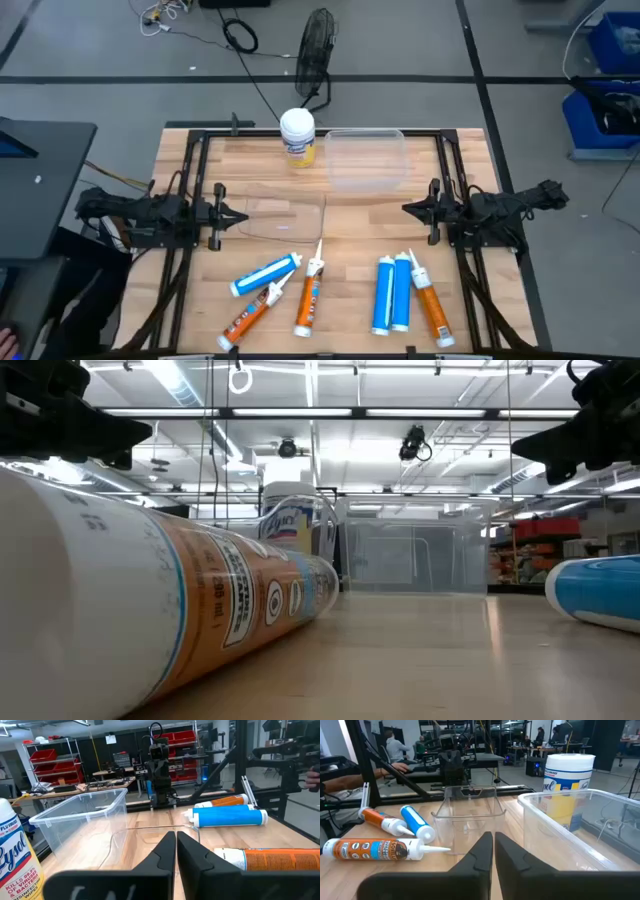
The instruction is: Pick & place silicon tubes, Sealant and Lysol wipes
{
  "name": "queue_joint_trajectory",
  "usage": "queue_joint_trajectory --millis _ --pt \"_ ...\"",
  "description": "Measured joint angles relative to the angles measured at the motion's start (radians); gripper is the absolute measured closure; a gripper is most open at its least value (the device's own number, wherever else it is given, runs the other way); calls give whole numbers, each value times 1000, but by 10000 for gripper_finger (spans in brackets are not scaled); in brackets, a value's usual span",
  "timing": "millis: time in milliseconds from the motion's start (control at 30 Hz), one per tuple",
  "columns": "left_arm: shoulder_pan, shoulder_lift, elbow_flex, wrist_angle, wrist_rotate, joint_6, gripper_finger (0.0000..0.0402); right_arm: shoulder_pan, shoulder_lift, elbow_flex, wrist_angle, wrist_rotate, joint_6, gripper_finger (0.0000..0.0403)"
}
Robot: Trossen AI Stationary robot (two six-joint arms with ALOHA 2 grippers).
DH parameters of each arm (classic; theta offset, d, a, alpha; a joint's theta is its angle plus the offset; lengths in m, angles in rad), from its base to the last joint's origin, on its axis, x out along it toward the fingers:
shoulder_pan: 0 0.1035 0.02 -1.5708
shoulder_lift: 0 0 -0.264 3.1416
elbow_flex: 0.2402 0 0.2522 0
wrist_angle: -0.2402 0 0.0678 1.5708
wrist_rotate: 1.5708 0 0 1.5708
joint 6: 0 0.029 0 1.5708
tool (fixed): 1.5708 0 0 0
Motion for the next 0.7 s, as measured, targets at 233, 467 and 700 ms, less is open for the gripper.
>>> queue_joint_trajectory --millis 233,467,700 --pt "0 0 0 0 0 0 383 0 0 0 0 0 5 378" --pt "0 0 0 1 1 -1 383 0 0 0 9 0 58 378" --pt "-1 0 0 27 2 0 383 1 0 1 55 -15 236 378"
